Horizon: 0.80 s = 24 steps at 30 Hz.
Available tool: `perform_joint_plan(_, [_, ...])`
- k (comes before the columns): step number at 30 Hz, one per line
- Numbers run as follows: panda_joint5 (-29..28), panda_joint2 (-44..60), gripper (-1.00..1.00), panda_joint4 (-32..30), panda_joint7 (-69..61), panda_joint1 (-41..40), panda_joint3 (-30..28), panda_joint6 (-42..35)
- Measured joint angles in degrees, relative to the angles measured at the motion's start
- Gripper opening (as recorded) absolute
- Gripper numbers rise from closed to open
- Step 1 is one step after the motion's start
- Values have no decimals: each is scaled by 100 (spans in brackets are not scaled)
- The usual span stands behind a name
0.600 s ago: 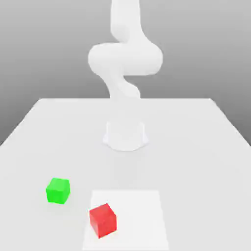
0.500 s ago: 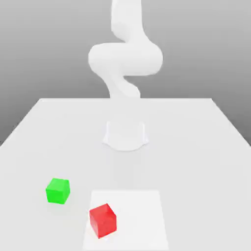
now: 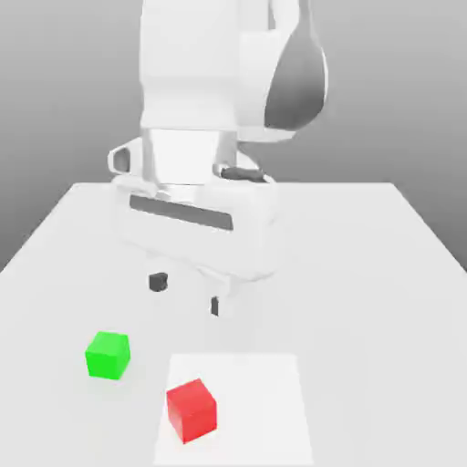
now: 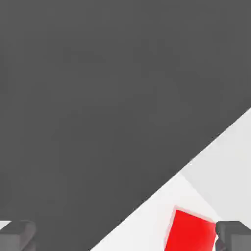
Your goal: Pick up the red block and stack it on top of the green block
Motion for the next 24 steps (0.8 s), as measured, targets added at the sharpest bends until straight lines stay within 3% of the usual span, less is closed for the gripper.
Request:
perform_joint_plan(9, [-273, 1872, 0, -200, 1193, 69, -238, 1181])
perform_joint_plan(10, [-287, 2074, -100, -172, 1208, 108, -281, 1353])
perform_joint_plan(17, [-304, 2123, -100, -165, 1224, 117, -292, 1404])
perform_joint_plan(24, [-221, 1006, -100, -369, 795, -33, -216, 502])
